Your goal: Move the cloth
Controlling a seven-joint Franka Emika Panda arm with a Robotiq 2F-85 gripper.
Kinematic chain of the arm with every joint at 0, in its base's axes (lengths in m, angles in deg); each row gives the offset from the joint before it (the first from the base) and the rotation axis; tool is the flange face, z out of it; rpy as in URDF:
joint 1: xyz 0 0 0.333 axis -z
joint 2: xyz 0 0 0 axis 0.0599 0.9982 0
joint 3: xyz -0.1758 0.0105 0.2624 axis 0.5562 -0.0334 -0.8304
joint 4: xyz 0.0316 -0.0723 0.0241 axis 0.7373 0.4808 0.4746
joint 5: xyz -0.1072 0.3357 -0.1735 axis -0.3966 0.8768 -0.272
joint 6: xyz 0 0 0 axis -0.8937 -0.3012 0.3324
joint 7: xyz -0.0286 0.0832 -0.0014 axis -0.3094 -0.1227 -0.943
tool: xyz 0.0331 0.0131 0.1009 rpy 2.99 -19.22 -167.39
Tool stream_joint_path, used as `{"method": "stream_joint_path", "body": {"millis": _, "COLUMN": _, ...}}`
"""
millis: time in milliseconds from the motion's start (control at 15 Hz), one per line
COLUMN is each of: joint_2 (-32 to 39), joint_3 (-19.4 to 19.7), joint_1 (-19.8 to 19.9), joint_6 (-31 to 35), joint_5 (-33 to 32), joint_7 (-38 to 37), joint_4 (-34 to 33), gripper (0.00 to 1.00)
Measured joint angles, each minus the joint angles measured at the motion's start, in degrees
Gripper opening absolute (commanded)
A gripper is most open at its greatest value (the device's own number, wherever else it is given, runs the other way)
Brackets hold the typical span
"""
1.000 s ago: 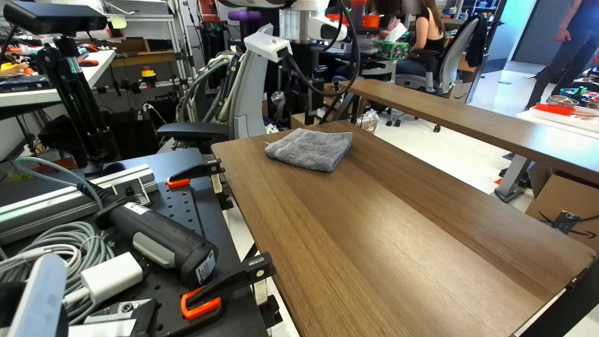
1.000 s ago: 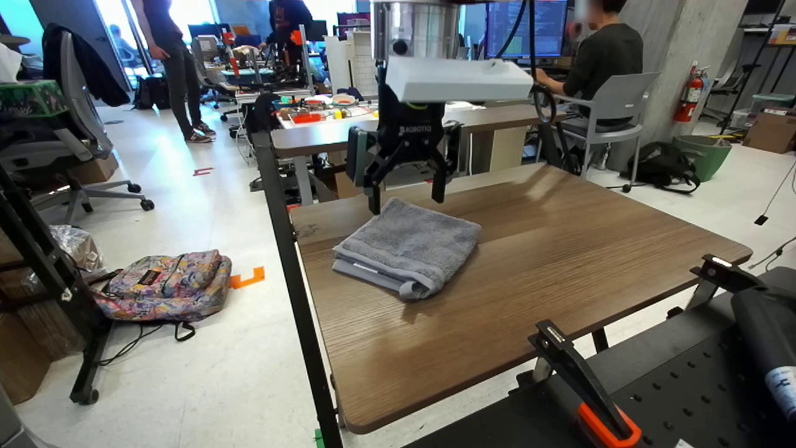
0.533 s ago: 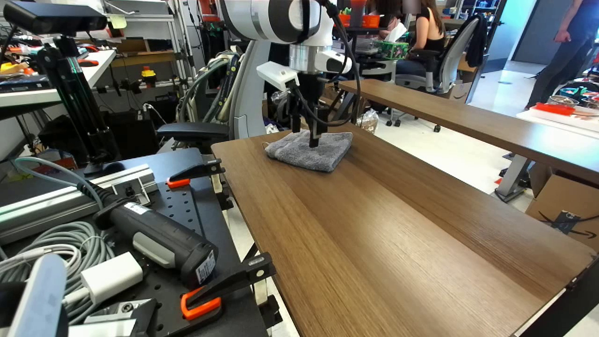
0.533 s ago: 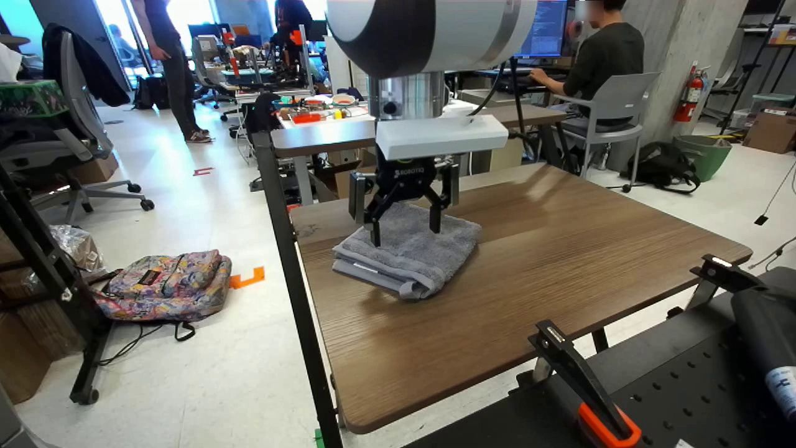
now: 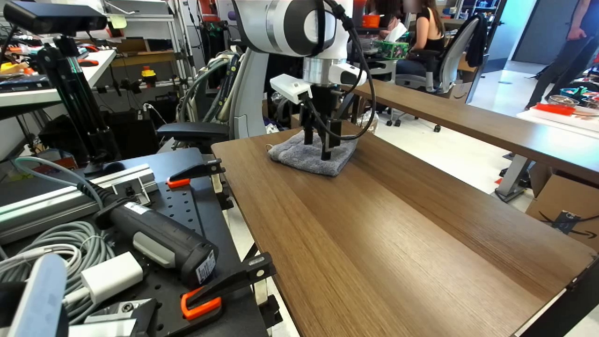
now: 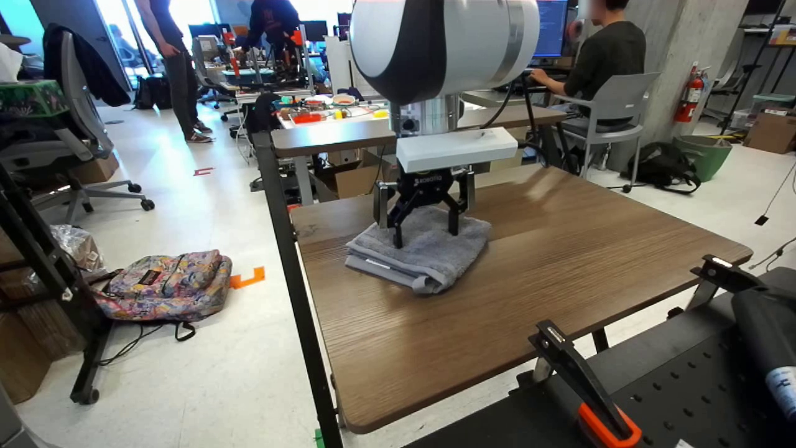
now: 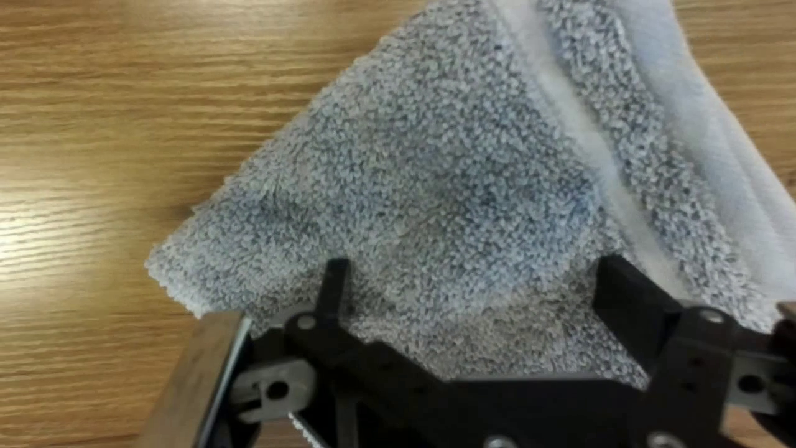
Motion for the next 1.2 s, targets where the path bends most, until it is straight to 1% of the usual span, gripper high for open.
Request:
{"method": "stream_joint_path", "body": {"millis": 267, "joint_2": 0.0, "joint_3": 2.4, "joint_1": 0.9, "joint_6": -2.4, "joint_5": 0.0, "joint_7": 0.0, "joint_4": 0.0, "gripper": 1.00}}
{"method": "stream_joint_path", "body": {"millis": 467, "joint_2": 0.0, "joint_3": 3.8, "joint_1": 2.8, "joint_6": -4.6, "joint_5": 0.0, "joint_7": 0.2, "joint_4": 0.0, "gripper": 1.00}}
{"method": "stream_joint_path", "body": {"millis": 933, "joint_2": 0.2, "joint_3": 7.9, "joint_1": 9.7, "joint_6": -6.9, "joint_5": 0.0, "joint_7": 1.3, "joint_4": -0.3, "gripper": 1.00}}
{"method": "stream_joint_path", "body": {"millis": 1200, "joint_2": 0.7, "joint_3": 8.6, "joint_1": 13.2, "joint_6": -8.7, "joint_5": 0.0, "joint_7": 1.6, "joint_4": -1.7, "gripper": 1.00}}
